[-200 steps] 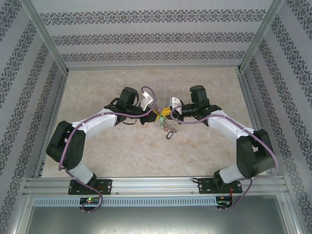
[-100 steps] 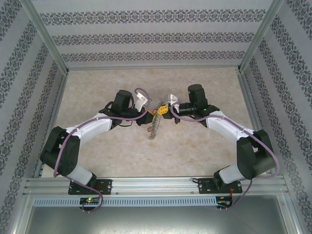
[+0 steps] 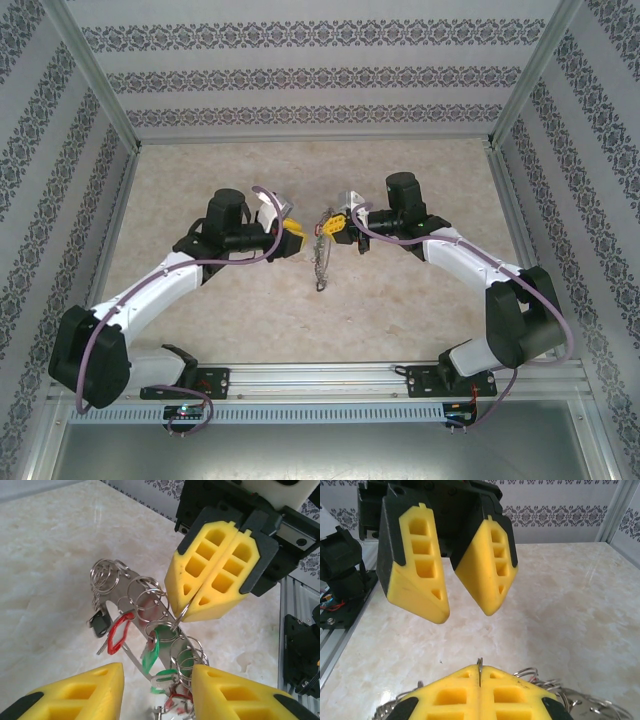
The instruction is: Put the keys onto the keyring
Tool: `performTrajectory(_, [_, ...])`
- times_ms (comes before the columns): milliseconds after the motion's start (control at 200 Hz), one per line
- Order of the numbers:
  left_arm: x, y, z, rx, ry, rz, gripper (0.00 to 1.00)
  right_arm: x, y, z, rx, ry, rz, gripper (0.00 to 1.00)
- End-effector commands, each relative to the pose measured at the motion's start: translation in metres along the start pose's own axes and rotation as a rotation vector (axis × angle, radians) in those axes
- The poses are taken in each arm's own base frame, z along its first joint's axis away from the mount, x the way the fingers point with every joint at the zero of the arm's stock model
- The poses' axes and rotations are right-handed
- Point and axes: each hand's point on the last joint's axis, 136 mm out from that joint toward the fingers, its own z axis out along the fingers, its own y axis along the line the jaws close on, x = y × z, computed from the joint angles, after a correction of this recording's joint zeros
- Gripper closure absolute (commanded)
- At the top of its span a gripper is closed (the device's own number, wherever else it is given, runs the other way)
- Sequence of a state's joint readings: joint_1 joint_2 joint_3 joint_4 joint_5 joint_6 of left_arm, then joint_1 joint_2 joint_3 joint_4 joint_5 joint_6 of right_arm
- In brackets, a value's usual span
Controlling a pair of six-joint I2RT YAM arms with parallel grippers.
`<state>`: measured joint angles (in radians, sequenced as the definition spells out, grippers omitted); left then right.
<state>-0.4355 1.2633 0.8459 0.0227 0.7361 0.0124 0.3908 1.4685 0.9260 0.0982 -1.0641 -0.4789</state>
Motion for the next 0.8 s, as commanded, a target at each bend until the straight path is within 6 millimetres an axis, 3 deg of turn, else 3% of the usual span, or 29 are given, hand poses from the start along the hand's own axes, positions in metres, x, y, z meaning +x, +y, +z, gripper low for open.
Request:
performTrajectory(0, [-0.003, -0.002, 0.001, 0.031, 0.013, 0.058, 0.59, -0.02, 0.016, -0.002, -0.053, -0.057, -0.04, 1.0])
performTrajectory(160, [-0.008, -0.006, 0.005, 0.044, -0.003, 0.108, 0.63, -0.023, 0.019, 0.004, -0.074, -0.058, -0.024, 1.0])
performTrajectory(325, [-0.005, -0.031, 0.014, 0.117, 0.032, 0.233, 0.69, -0.022, 0.023, 0.006, -0.097, -0.054, -0.014, 1.0])
performTrajectory(794, [-0.001, -0.027, 0.017, 0.085, 0.045, 0.258, 0.75, -0.023, 0.038, 0.01, -0.162, -0.062, -0.013, 1.0])
